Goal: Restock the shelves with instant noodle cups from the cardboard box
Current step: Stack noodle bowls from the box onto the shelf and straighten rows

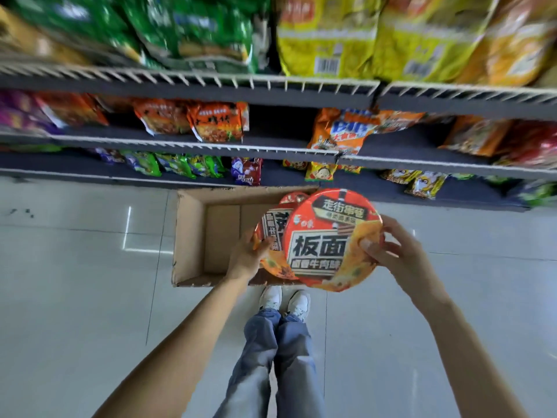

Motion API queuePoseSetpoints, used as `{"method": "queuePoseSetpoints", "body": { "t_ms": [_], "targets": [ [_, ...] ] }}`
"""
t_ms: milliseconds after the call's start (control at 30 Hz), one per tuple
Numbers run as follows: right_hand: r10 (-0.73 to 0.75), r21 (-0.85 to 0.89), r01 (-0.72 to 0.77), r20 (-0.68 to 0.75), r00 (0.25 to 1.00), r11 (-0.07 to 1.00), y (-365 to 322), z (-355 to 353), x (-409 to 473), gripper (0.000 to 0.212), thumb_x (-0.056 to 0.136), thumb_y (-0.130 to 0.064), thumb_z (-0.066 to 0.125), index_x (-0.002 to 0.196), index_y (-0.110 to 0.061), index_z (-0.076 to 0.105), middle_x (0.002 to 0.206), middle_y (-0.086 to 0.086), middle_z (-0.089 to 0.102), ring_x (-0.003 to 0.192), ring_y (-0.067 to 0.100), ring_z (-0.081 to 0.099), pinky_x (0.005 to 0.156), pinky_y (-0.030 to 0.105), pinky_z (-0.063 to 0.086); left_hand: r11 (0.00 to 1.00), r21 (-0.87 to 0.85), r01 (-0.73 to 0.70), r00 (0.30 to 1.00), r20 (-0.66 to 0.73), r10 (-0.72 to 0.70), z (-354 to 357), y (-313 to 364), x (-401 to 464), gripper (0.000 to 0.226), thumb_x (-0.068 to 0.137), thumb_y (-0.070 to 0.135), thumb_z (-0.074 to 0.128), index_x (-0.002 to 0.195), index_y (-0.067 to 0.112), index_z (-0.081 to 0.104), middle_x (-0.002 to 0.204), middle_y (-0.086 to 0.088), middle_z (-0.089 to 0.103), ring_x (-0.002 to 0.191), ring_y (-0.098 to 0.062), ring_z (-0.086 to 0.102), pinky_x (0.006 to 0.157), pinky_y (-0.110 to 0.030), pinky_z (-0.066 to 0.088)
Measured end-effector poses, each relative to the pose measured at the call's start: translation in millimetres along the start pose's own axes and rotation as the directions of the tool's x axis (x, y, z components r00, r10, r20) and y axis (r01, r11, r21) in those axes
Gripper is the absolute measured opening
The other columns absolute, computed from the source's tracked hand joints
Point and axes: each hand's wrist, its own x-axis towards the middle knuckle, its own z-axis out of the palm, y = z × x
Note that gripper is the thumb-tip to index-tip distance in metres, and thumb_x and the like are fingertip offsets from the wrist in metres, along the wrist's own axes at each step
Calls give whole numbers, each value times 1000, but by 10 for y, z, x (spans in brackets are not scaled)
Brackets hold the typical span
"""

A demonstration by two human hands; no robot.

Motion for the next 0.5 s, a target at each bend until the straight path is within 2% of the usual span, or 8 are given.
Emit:
{"method": "queuePoseSetpoints", "body": {
  "t_ms": [67,133,167,233,300,367,433,500],
  "targets": [
    [-31,-128,51,150,988,990,-232,-81,-214,79,60,-40,85,126,-44,42,123,-1,50,105,7,56,78,17,52,1000,3,-11,1000,2,11,-44,243,-258,64,49,72,75,92,27,62,83,1,73,67,-13,68,69,-35,58],
    [-29,-292,109,265,964,950,-390,-118,-406,105,50,-52,87,134,-43,25,133,-5,38,120,4,44,95,11,42,999,35,-18,1000,22,17,-92,483,-493,33,82,38,69,103,13,65,98,-10,72,70,-14,67,66,-32,58],
    [-41,-370,145,277,960,918,-496,-104,-492,110,48,-55,87,136,-39,23,136,-5,36,125,7,41,99,7,35,997,72,-37,999,42,34,-121,603,-595,31,89,30,63,112,9,62,103,-11,71,72,-14,68,61,-27,58],
    [-30,-387,125,243,970,913,-700,-37,-615,108,46,-60,85,135,-28,33,132,-3,46,123,14,48,97,8,38,980,152,-130,989,83,119,-176,881,-821,34,92,28,57,122,12,56,106,-9,70,77,-16,69,56,-24,57],
    [-63,-268,122,219,974,956,-955,51,-724,79,59,-41,88,122,-20,46,115,-4,60,106,10,60,84,11,48,955,200,-217,973,124,195,-244,1166,-1046,34,92,31,56,124,22,54,108,-5,68,86,-20,69,57,-27,58],
    [-184,-237,224,177,967,945,-1119,106,-789,62,65,-26,85,120,-15,57,114,-5,67,106,13,64,87,26,54,943,225,-245,964,155,214,-314,1433,-1273,33,92,29,56,124,28,52,110,-4,67,87,-20,69,57,-27,58],
    [-234,-194,254,122,965,947,-1284,136,-853,70,63,-22,87,125,-13,57,120,-2,67,112,15,62,94,42,52,927,241,-286,955,146,257,-394,1658,-1434,41,90,30,60,130,30,50,116,-3,65,91,-20,67,69,-33,59],
    [-298,-168,306,71,952,937,-1498,128,-904,87,57,-30,90,132,-13,49,122,-3,65,114,12,60,96,40,51,887,315,-339,941,111,320,-513,1905,-1613,48,88,43,58,134,35,47,124,5,60,107,-19,61,88,-37,51]
  ]
}}
